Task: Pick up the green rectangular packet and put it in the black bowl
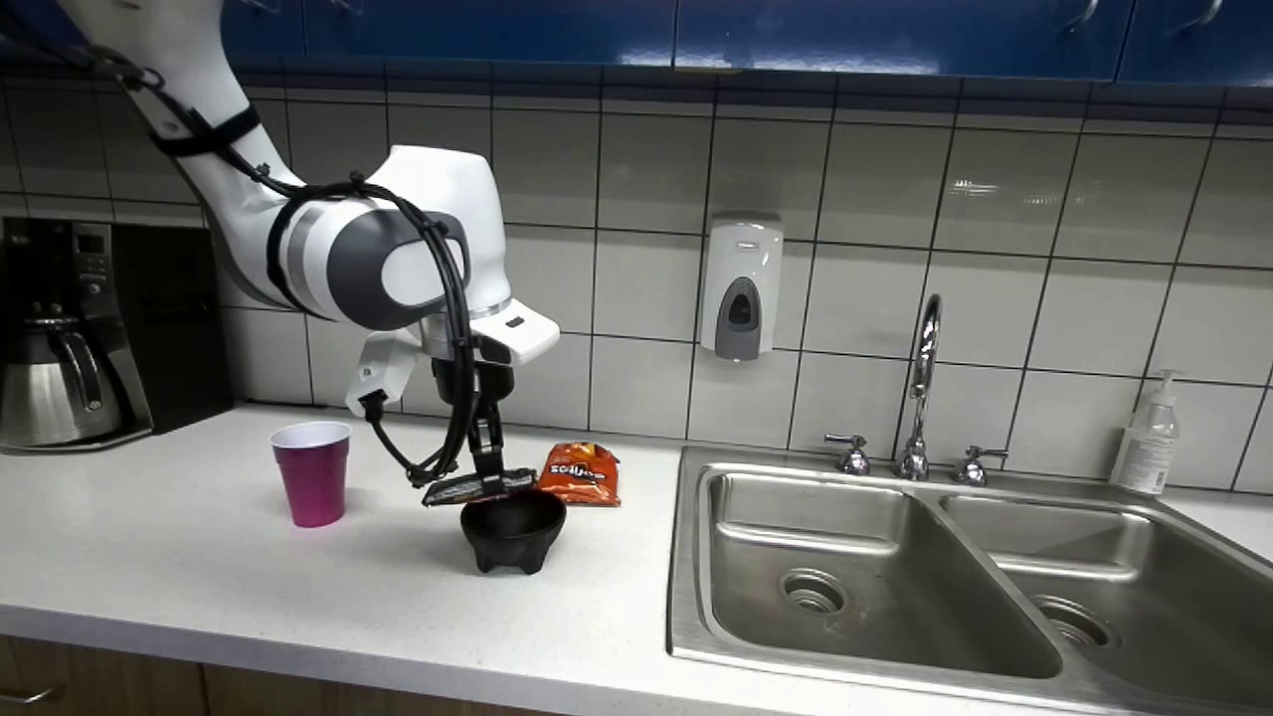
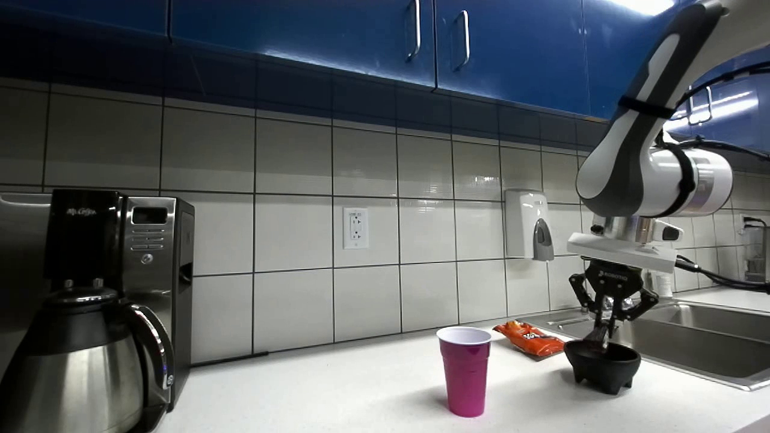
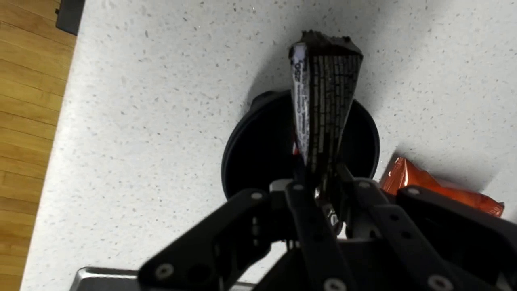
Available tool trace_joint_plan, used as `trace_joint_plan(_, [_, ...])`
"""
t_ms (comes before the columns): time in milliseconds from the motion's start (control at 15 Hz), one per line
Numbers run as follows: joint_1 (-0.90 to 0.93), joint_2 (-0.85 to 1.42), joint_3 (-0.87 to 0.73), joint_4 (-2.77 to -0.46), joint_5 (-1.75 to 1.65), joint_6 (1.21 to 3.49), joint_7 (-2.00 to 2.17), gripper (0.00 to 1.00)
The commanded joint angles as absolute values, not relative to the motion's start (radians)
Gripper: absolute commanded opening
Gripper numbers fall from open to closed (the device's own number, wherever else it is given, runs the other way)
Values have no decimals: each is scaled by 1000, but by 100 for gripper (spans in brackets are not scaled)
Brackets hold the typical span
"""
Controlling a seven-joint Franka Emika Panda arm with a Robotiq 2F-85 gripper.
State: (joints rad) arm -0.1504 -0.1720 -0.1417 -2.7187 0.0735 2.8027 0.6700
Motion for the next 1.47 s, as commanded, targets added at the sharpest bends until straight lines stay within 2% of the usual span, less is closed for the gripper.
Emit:
trace_joint_plan(0, [-178, -201, -125, -2748, 91, 2808, 636, 4])
trace_joint_plan(400, [-175, -188, -126, -2746, 103, 2804, 622, 4])
trace_joint_plan(467, [-175, -185, -126, -2745, 102, 2801, 622, 10])
trace_joint_plan(533, [-176, -183, -126, -2743, 101, 2797, 622, 42])
trace_joint_plan(600, [-176, -182, -125, -2743, 101, 2798, 622, 42])
trace_joint_plan(667, [-177, -182, -126, -2744, 100, 2797, 622, 46])
trace_joint_plan(1133, [-176, -195, -125, -2750, 100, 2801, 621, 97])
trace_joint_plan(1200, [-176, -203, -121, -2753, 94, 2802, 624, 100])
trace_joint_plan(1400, [-167, -250, -112, -2769, 93, 2799, 600, 100])
